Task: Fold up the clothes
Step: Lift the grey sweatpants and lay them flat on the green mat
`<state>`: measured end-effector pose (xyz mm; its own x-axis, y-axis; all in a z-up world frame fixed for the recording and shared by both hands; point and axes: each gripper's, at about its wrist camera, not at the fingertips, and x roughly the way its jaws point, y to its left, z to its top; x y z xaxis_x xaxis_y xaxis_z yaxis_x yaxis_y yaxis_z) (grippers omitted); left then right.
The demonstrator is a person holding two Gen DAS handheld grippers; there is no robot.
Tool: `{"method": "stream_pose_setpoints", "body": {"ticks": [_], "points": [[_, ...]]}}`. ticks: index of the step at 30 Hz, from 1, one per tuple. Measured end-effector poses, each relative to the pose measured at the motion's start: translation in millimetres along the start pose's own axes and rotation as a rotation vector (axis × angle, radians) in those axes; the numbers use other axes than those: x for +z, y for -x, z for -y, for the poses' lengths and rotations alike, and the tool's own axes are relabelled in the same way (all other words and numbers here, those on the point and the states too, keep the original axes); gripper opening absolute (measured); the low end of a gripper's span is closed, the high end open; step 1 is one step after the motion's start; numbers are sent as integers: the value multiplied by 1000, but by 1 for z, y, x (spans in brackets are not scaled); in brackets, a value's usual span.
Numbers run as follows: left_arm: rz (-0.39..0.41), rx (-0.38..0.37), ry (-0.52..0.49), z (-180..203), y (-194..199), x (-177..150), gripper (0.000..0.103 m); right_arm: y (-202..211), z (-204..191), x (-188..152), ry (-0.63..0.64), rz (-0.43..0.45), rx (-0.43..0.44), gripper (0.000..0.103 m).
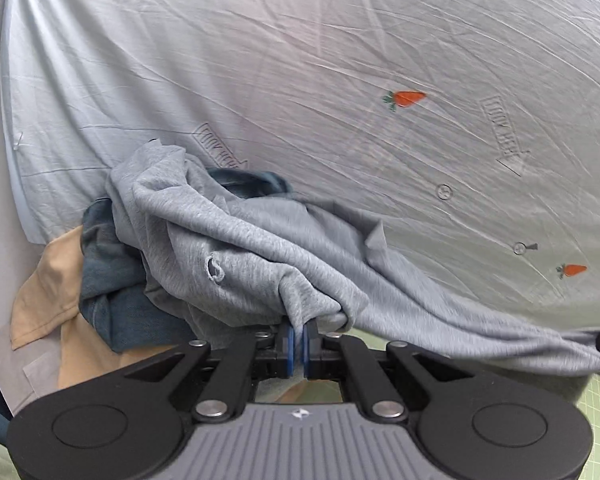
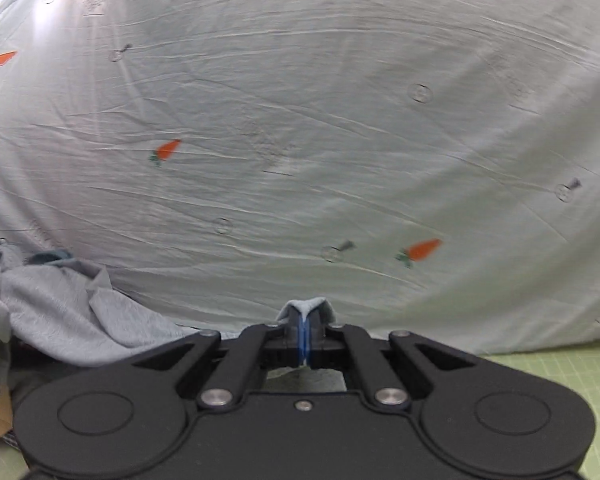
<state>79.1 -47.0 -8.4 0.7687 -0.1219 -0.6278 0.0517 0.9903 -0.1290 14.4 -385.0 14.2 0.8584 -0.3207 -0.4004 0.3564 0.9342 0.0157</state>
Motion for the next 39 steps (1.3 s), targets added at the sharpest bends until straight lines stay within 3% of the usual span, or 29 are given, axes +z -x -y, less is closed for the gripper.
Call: {"method": "stream_pose_setpoints", "body": {"ticks": [2,5,10,15,17,19,21,23,26,29,31,34,39], "points": [[-8,2,-5,30,-3,-24,3,8,50,-21,-42,-39,-47,1],[-34,0,-21,102,24,-43,3,30,118,-49,-23,-62,-133,1],[-120,-126,-79,212,49,-91,3,79,243,-85,-80,-88,-301,1],[-313,-312,-197,319,53,-158,5,127,340,-119,-129,-107,-452,1],[-407,-368,-218,343,50,-184,10,137,366,-133,-156,-144,-485,1],[-457,-379,-243,355,51,-201,12,144,384,-147,-179,-193,-492,2],[-446,-350,-263,357,56,-207,25,147,392,-161,-201,-231,-487,4],[-425,-317,-239,348,57,-205,31,147,395,-173,-224,-265,-472,10],[-407,-258,-183,327,53,-198,32,144,389,-188,-248,-314,-432,21],[-400,-158,-152,300,48,-191,36,139,375,-195,-252,-351,-385,25],[-407,-98,-124,277,45,-188,36,134,363,-197,-250,-361,-363,35],[-416,-27,-85,241,42,-183,39,125,343,-197,-241,-371,-332,41],[-444,87,-86,182,33,-179,41,111,303,-194,-216,-373,-319,62]]}}
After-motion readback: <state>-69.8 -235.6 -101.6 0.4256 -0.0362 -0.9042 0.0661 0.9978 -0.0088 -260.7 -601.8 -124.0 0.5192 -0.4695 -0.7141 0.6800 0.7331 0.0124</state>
